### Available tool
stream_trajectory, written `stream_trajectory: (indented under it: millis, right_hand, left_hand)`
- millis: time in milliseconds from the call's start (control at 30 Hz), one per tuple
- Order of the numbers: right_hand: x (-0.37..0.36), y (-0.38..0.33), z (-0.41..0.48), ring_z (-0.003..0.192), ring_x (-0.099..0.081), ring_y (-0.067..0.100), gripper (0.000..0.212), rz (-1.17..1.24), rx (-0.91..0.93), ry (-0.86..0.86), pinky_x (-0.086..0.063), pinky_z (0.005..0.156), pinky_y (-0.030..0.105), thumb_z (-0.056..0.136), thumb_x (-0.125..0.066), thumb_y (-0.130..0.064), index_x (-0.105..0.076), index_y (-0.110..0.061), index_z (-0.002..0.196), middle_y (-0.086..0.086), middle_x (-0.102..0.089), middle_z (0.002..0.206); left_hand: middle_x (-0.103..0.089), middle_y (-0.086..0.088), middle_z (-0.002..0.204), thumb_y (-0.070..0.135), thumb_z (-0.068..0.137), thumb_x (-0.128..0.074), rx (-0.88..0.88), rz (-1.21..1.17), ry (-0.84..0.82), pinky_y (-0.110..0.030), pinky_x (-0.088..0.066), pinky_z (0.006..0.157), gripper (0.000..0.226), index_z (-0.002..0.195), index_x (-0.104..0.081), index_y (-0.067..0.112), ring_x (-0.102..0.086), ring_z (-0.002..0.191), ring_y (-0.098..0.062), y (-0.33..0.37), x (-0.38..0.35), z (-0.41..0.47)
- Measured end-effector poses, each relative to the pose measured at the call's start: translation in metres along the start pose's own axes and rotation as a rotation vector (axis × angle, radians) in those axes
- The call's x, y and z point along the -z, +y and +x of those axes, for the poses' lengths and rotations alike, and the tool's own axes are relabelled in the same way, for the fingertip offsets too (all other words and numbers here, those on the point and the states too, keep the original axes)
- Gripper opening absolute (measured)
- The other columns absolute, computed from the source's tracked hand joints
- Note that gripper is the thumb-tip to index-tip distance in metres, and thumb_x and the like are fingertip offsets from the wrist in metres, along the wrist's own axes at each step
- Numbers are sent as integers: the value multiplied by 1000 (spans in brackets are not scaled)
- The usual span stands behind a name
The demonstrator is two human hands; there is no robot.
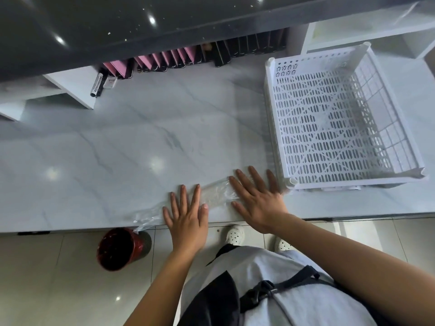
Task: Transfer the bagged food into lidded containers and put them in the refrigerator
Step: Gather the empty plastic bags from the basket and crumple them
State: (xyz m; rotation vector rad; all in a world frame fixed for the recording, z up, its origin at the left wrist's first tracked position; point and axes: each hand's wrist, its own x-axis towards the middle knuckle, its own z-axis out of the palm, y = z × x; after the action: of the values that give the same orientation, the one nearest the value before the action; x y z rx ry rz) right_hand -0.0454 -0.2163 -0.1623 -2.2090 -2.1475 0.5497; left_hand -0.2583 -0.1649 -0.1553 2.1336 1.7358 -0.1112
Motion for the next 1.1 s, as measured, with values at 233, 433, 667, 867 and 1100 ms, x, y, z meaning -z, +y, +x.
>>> stream_trajectory:
  millis: [233,433,667,867,1100]
  right_hand:
    - [0,6,-4,152,17,21,58,91,40,34,15,119,54,99,-1,-59,-8,-48,155,-10,2,167]
    - [-1,9,-4,154,-11,24,54,193,52,144,9,120,49,101,-15,-55,-44,-44,145,-6,-28,163]
    - [-15,14,-4,141,-42,32,36,207,108,367,-16,118,53,92,-56,-39,-68,-30,124,3,-54,147]
    - [-19,21,-13,140,-44,32,35,233,189,388,-24,117,54,92,-54,-36,-70,-26,121,6,-55,145]
    - [-26,25,-23,142,-41,31,36,258,232,386,-22,118,53,94,-51,-36,-69,-26,123,6,-53,147]
  left_hand:
    - [-23,-5,163,24,97,-58,14,-171,119,-60,-11,119,45,140,-53,36,-12,152,-31,11,3,-17]
    - [-54,-4,132,19,89,-67,1,32,141,-41,-39,98,43,130,-63,29,-44,123,-30,23,17,-30]
    - [-60,1,112,27,86,-71,45,-23,38,-35,-49,80,48,132,-57,28,-57,104,-24,37,30,-22]
    - [-57,6,95,24,82,-77,95,-84,42,-35,-53,75,34,113,-63,28,-61,88,-19,41,25,-31]
    - [-65,-1,86,15,81,-76,118,-230,12,-33,-53,70,13,86,-66,20,-63,78,-21,45,26,-31]
